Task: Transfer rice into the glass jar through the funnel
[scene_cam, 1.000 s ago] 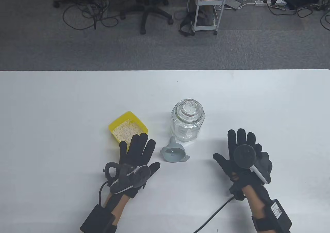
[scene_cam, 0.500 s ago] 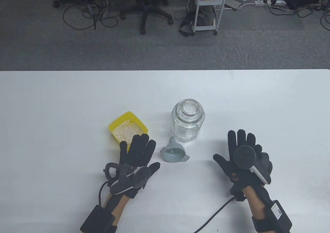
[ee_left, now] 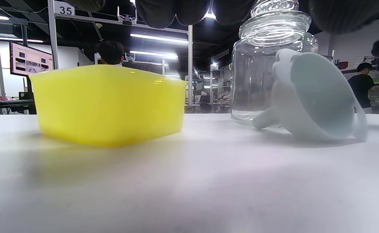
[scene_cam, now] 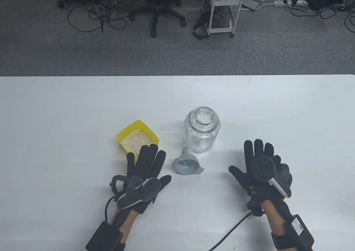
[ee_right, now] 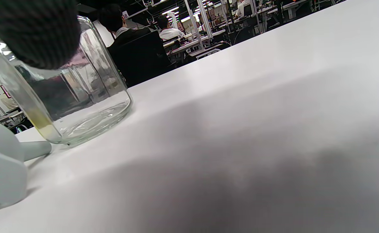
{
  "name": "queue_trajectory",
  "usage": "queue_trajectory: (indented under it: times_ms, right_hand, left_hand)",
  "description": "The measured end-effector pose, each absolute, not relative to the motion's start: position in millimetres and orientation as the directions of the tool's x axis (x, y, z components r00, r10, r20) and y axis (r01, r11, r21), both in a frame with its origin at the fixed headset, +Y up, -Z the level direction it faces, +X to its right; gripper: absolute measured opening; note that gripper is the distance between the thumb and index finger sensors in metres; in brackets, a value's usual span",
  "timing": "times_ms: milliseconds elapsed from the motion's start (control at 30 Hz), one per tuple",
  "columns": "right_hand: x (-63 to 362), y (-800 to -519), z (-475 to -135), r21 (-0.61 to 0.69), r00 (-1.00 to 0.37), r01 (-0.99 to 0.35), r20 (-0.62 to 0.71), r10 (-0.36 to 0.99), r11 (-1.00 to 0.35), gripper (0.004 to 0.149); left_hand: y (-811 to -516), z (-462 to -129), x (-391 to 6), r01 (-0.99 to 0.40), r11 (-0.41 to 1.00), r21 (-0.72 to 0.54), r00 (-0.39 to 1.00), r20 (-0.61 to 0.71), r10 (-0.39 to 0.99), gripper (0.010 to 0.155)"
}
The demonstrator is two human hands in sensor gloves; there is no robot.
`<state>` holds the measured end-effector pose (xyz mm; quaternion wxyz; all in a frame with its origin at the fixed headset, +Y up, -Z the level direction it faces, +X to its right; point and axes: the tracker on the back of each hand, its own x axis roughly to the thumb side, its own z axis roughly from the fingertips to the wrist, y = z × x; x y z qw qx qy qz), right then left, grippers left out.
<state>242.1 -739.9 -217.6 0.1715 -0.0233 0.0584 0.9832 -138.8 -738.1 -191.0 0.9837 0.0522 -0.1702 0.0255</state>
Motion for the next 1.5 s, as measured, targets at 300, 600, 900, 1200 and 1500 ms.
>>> queue_trajectory:
  times_ms: [300, 600, 900, 1200, 1500]
  right_hand:
    - [243, -720, -220, 0.019, -0.892, -0.451, -0.037, 0.45, -0.892, 0.093]
    - [176, -658, -266, -0.041, -0.864, -0.501, 0.067, 0.498, -0.864, 0.091]
    - [112, -649, -315, 0.024, -0.869, -0.49, 0.07, 0.49, -0.871, 0.09]
    - [97, -665, -339, -0.002, -0.862, -0.508, -0.001, 0.508, -0.862, 0.081]
    - [100, -671, -336, -0.151, -0.834, -0.55, 0.053, 0.549, -0.821, 0.074]
  left_hand:
    - [-737, -190, -136, -0.077, 0.993, 0.088, 0.938, 0.344, 0.042, 0.085]
    - [-738, -189, -133, -0.08, 0.993, 0.083, 0.931, 0.361, 0.045, 0.084]
    - [-737, -190, -131, -0.083, 0.993, 0.085, 0.93, 0.364, 0.047, 0.083]
    - [-737, -190, -129, -0.076, 0.995, 0.071, 0.931, 0.363, 0.046, 0.081]
    - [-738, -191, -128, -0.076, 0.995, 0.064, 0.929, 0.368, 0.047, 0.08]
